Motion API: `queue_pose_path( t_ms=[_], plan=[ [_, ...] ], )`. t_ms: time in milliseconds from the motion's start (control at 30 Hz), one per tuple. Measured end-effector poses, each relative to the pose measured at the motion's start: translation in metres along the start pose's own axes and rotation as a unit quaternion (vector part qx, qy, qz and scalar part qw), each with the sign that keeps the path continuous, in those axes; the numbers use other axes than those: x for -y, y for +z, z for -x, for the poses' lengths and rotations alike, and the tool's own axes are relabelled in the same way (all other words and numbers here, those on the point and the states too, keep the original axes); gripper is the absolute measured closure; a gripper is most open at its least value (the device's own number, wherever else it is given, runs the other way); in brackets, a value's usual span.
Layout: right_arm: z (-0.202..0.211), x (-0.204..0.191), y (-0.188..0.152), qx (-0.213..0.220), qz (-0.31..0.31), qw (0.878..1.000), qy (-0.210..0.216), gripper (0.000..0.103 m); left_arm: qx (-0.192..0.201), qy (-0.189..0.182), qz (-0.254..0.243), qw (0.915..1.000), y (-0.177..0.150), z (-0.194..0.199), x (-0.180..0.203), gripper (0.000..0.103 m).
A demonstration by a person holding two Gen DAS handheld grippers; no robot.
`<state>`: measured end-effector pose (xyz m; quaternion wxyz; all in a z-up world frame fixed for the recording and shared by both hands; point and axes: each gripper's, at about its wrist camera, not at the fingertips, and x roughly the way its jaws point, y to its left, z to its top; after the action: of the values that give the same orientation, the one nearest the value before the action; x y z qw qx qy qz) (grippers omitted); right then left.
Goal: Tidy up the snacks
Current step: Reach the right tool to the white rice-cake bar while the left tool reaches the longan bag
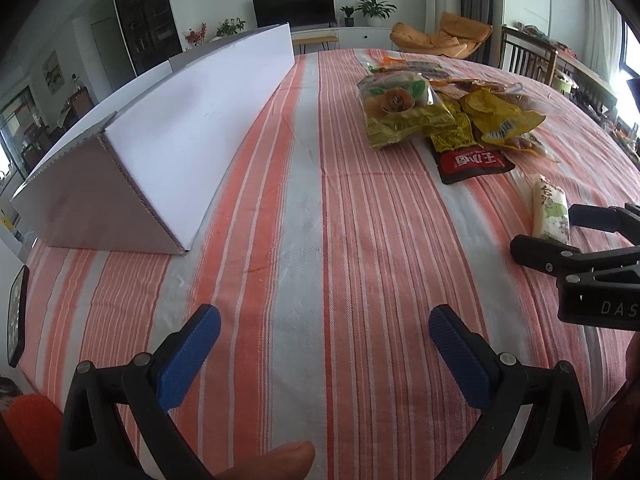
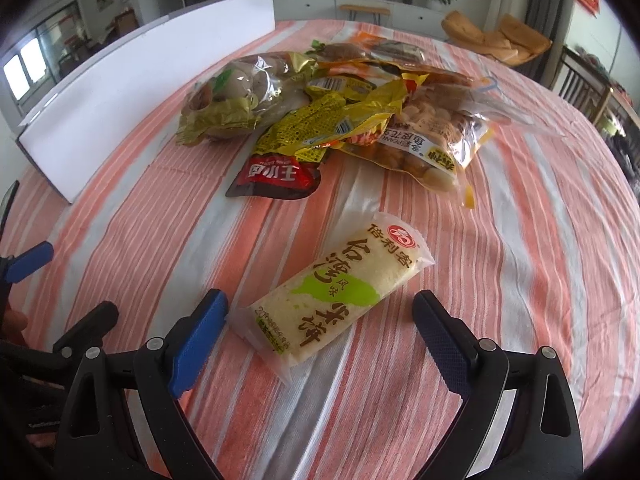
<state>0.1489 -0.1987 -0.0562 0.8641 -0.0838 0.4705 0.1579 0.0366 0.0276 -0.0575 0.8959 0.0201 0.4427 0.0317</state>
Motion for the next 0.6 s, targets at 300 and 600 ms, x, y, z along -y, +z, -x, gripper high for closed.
queue_pose_path(
  t_ms=[300,600],
  plan=[
    [-0.001,-0.001,0.001,0.006,-0.008,1.000,-0.007,0.007,-0.010,-0.022,0.030,0.9992,-0.002,-0.006,-0.009,0.000],
    [0.007,0.008,-0.005,0.014,-0.026,0.999,0.013,0.010,-0.005,-0.026,0.036,0.9990,-0.004,-0.006,-0.010,0.000]
  ],
)
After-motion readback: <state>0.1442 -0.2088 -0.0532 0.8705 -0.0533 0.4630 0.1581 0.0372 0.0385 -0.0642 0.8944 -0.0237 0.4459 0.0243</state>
